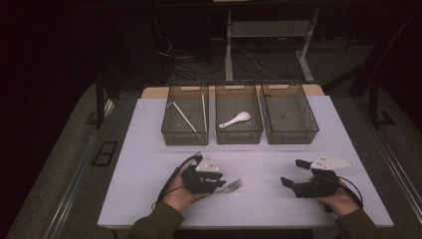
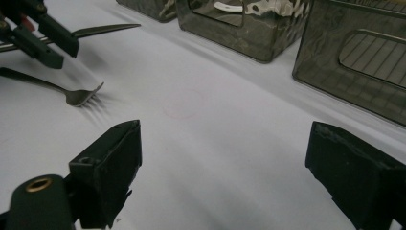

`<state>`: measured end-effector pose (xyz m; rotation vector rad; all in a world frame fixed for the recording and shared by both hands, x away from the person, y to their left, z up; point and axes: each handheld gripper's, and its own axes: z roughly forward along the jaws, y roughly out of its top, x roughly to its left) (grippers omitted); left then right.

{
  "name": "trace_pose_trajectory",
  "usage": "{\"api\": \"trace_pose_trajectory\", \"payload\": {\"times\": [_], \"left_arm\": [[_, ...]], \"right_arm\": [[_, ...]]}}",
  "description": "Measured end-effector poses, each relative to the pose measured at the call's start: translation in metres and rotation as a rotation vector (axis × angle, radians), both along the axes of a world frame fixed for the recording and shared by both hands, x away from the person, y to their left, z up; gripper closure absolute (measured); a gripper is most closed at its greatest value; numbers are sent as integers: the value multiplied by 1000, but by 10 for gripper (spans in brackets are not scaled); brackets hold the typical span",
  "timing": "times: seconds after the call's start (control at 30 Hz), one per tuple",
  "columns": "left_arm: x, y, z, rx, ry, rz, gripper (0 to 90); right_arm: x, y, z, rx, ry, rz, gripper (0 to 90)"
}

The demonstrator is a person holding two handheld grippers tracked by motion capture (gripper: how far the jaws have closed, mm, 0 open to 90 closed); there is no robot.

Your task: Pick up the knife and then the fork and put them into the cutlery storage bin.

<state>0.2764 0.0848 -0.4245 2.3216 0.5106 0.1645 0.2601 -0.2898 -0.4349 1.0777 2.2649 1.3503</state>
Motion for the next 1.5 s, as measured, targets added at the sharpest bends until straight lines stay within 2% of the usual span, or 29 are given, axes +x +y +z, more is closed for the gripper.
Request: {"api": "trace_pose_trajectory", "payload": {"times": [0.1,0.2,0.4,0.53,0.6,0.7,0.77,0.93,1.0,1.07,1.2,1.37,1.5], "left_arm": [[-9,8,-5,1,11,1,700],[-15,9,-9,12,14,-4,700],[-15,4,-19,40,3,-25,764],[-16,6,-21,30,-7,-40,827],[-17,5,-20,45,-16,-46,837],[-18,4,-19,54,-25,-48,843],[-18,3,-19,58,-24,-47,848],[-18,2,-16,57,-31,-39,849],[-18,1,-13,42,-44,-30,849],[-17,2,-7,19,-50,-25,849],[-13,0,1,-4,-75,-14,849],[-7,-9,11,-35,-104,-8,849],[-6,-19,19,-57,-128,-8,850]], "right_arm": [[0,1,0,6,7,9,126],[0,1,0,-1,11,15,126],[0,1,2,-16,32,23,126],[1,0,4,-13,62,33,126],[1,1,4,-18,77,36,125],[0,2,7,-35,62,29,126],[0,2,9,-22,88,64,127],[-2,5,10,-37,112,79,154],[-2,5,11,-24,133,64,155],[-2,6,12,-17,129,65,183],[-1,9,16,48,146,89,217],[-1,30,22,91,153,152,244],[5,47,28,149,168,187,320]]}}
